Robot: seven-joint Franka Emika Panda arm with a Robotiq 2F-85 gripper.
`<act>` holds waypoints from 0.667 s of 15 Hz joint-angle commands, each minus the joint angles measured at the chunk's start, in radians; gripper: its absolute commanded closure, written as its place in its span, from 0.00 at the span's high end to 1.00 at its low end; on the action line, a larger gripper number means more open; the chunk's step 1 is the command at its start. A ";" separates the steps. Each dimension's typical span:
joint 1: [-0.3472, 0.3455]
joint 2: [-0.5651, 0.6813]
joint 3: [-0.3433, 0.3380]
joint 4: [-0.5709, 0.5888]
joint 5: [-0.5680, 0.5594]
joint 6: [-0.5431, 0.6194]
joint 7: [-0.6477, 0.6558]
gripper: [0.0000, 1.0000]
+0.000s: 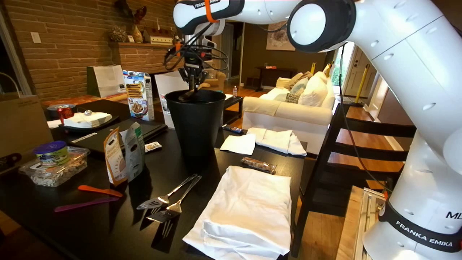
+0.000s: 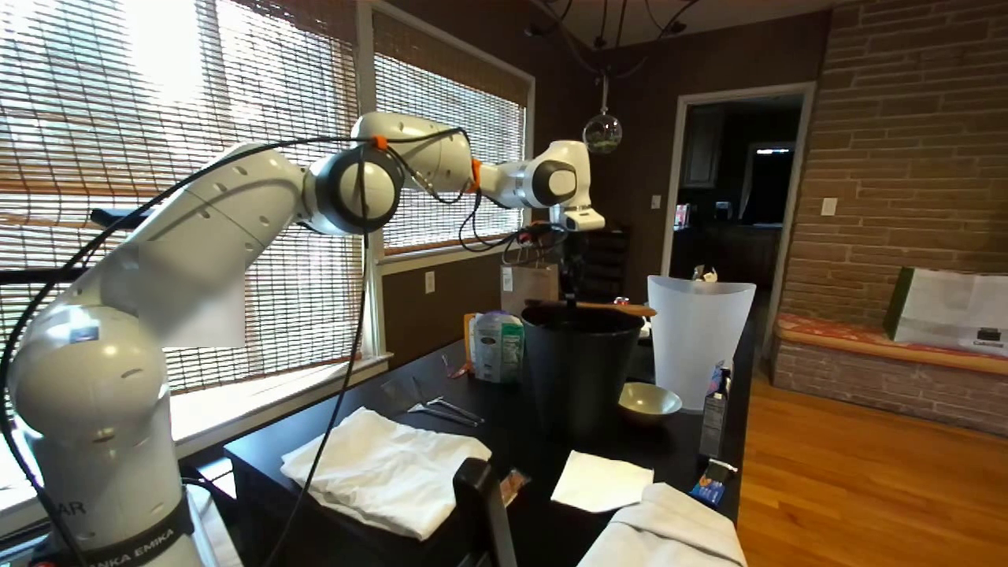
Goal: Put the wooden spoon over the black bucket
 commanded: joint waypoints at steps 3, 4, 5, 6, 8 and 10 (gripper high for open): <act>0.013 0.025 -0.006 0.056 -0.007 -0.039 0.032 0.05; 0.014 0.026 -0.007 0.055 -0.008 -0.038 0.032 0.05; 0.014 0.026 -0.008 0.055 -0.009 -0.039 0.033 0.05; 0.014 0.028 -0.008 0.056 -0.010 -0.041 0.033 0.05; 0.014 0.030 -0.009 0.056 -0.011 -0.041 0.035 0.05; 0.014 0.033 -0.010 0.055 -0.011 -0.041 0.038 0.05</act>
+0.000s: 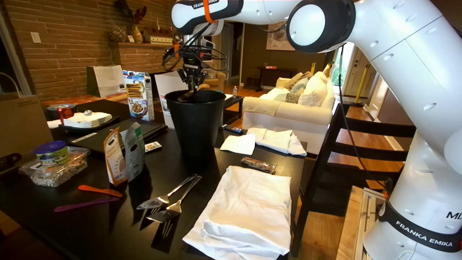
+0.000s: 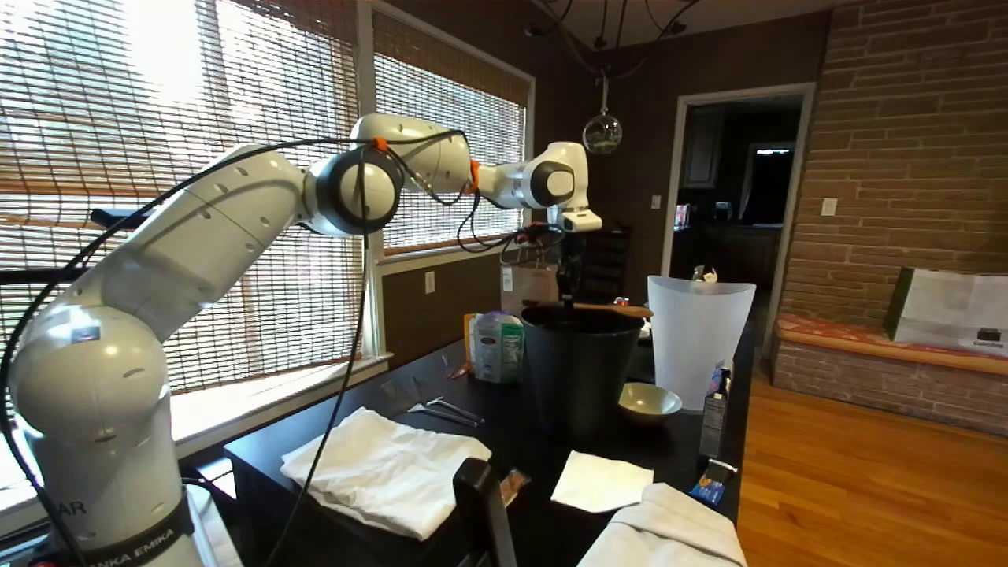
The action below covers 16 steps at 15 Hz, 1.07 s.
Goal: Put the wooden spoon over the black bucket
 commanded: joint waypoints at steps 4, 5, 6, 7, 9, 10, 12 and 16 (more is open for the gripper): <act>0.006 0.034 -0.007 0.053 -0.008 -0.033 0.031 0.05; 0.006 0.035 -0.007 0.053 -0.007 -0.035 0.032 0.05; 0.006 0.036 -0.007 0.054 -0.008 -0.037 0.033 0.05; 0.006 0.037 -0.007 0.054 -0.008 -0.037 0.033 0.05; 0.005 0.038 -0.006 0.057 -0.006 -0.043 0.033 0.06; 0.005 0.039 -0.006 0.058 -0.007 -0.045 0.033 0.06; 0.006 0.039 -0.007 0.059 -0.007 -0.050 0.034 0.06; 0.006 0.040 -0.006 0.062 -0.007 -0.060 0.036 0.06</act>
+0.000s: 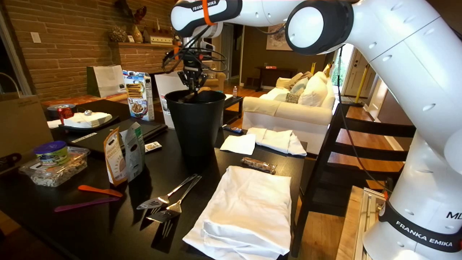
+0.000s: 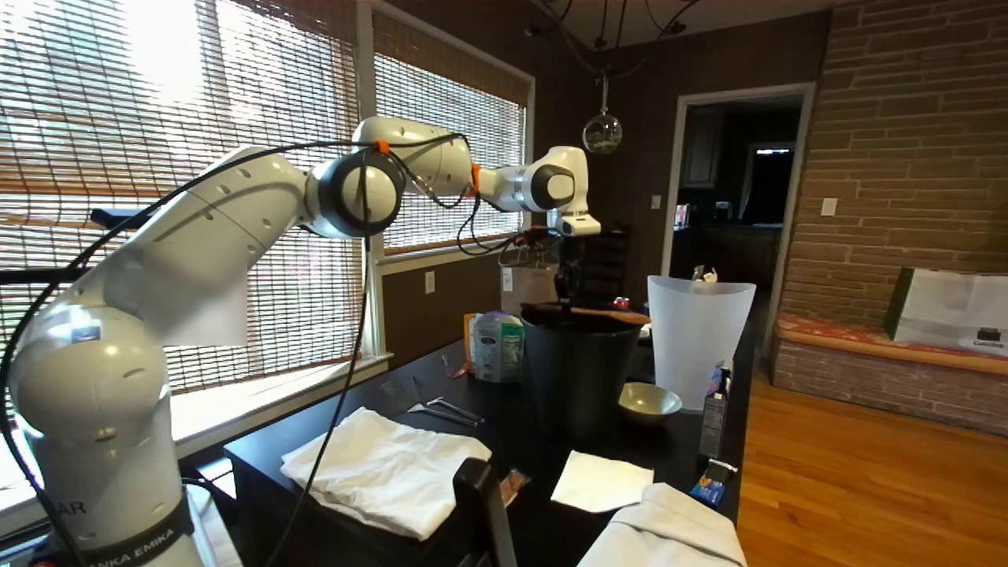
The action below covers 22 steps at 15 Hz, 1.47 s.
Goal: Put the wooden spoon over the black bucket
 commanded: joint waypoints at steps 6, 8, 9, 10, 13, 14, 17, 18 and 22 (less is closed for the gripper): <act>0.005 0.033 -0.006 0.064 -0.007 -0.046 0.023 0.11; 0.006 0.035 -0.007 0.065 -0.008 -0.045 0.027 0.47; 0.005 0.036 -0.006 0.067 -0.006 -0.049 0.027 0.55; 0.005 0.036 -0.006 0.068 -0.006 -0.048 0.030 0.60; 0.004 0.034 -0.006 0.072 -0.005 -0.048 0.032 0.81; 0.003 0.033 -0.005 0.074 -0.005 -0.046 0.031 0.89; 0.001 0.021 -0.005 0.080 -0.009 -0.041 0.011 1.00; 0.000 0.016 -0.007 0.083 -0.014 -0.033 -0.003 1.00; -0.003 -0.032 -0.014 0.068 -0.046 0.013 -0.098 1.00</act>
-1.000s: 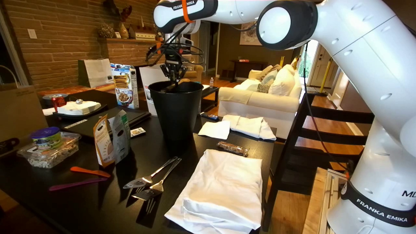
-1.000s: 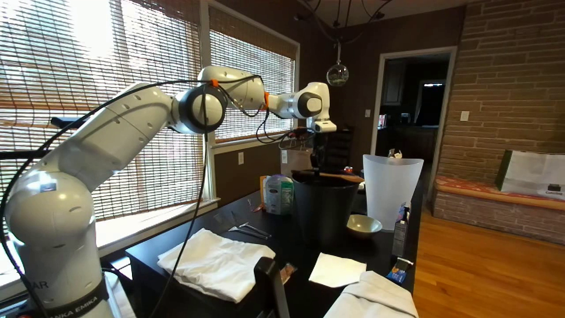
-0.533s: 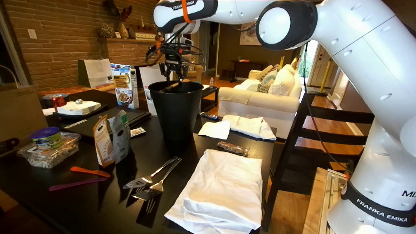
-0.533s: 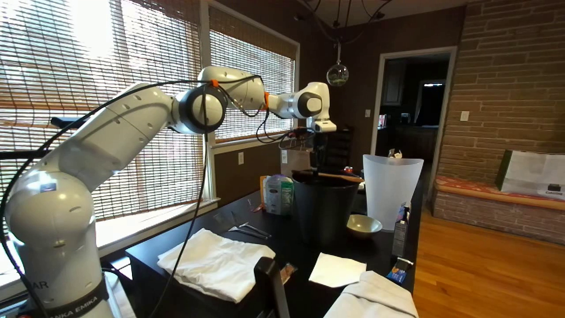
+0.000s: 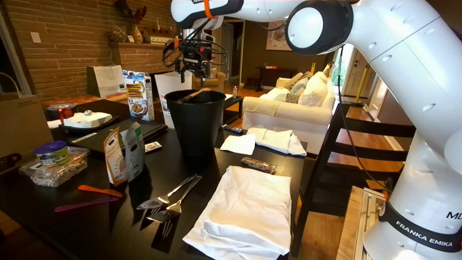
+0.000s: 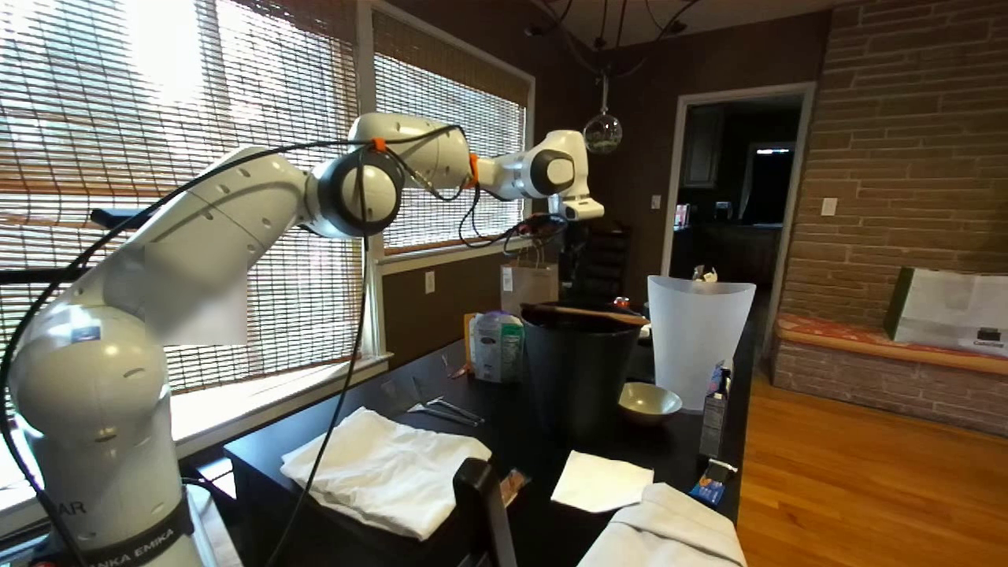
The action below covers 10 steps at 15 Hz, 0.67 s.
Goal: Put the wooden spoon over the black bucket
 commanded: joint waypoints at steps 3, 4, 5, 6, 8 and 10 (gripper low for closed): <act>-0.007 -0.074 -0.009 -0.033 -0.047 0.067 -0.173 1.00; -0.008 -0.086 -0.011 -0.040 -0.053 0.079 -0.213 1.00; -0.011 -0.102 -0.013 -0.054 -0.058 0.095 -0.250 1.00; -0.016 -0.116 -0.013 -0.066 -0.057 0.111 -0.285 1.00; -0.013 -0.076 -0.017 -0.010 -0.039 0.082 -0.248 1.00; -0.018 -0.084 -0.018 -0.012 -0.039 0.085 -0.268 1.00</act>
